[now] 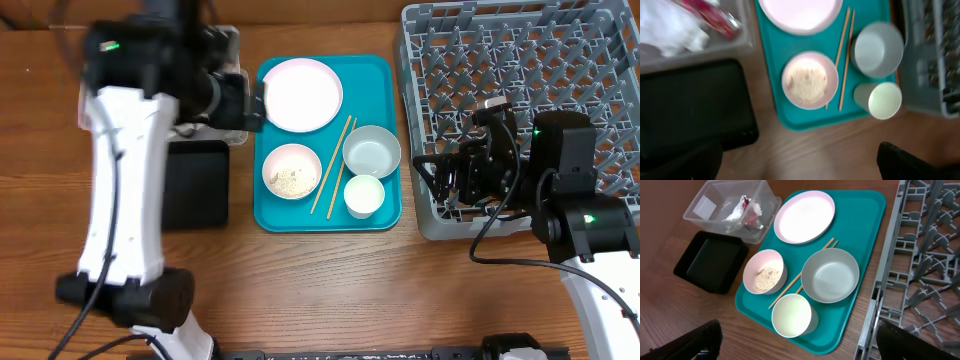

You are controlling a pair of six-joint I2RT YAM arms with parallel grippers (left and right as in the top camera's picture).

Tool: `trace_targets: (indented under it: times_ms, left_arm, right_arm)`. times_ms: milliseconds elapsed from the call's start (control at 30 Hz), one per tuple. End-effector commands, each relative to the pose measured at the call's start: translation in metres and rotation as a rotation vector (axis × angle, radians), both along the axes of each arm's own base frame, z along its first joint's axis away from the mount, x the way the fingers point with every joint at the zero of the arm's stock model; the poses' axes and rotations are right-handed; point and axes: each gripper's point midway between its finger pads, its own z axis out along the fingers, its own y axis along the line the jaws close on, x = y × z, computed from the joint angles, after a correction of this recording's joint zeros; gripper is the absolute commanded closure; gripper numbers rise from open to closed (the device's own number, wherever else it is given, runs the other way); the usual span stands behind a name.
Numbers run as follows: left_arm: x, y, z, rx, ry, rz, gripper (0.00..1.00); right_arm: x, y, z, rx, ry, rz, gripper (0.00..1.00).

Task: Sort waste into correct bins and load items into the dishwasher
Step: 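Grasp the rim of the pink rice bowl with the left gripper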

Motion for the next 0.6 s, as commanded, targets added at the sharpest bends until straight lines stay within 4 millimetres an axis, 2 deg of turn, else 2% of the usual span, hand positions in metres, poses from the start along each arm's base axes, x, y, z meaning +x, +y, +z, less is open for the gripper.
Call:
trace_targets:
  times_ms: [0, 100, 200, 267, 333, 467, 567]
  left_arm:
    - [-0.006, -0.040, -0.040, -0.040, 0.093, -0.073, 0.00]
    - [-0.002, -0.079, -0.066, -0.104, 0.084, -0.145, 0.04]
    - [-0.008, -0.099, -0.095, -0.106, 0.105, -0.171, 0.11]
    - [-0.011, -0.103, -0.108, -0.103, 0.119, -0.172, 0.21]
    - [-0.010, -0.106, -0.119, -0.108, 0.122, -0.153, 0.39]
    - [-0.001, -0.107, -0.134, -0.111, 0.091, -0.140, 0.52]
    - [-0.002, -0.106, -0.147, -0.107, 0.098, -0.126, 0.54]
  right_arm:
    - [0.002, 0.001, 0.012, 0.010, -0.029, 0.008, 0.00]
    - [0.001, 0.001, 0.012, 0.011, -0.028, 0.008, 0.00]
    - [0.001, 0.002, 0.011, 0.011, -0.024, 0.008, 0.00]
    - [0.000, 0.001, 0.010, 0.010, -0.017, 0.008, 0.00]
    - [-0.001, 0.001, 0.009, 0.010, -0.012, 0.008, 0.00]
    - [-0.002, 0.001, 0.009, 0.010, -0.006, 0.008, 0.00]
    - [-0.002, 0.001, 0.008, 0.009, -0.006, 0.008, 0.00]
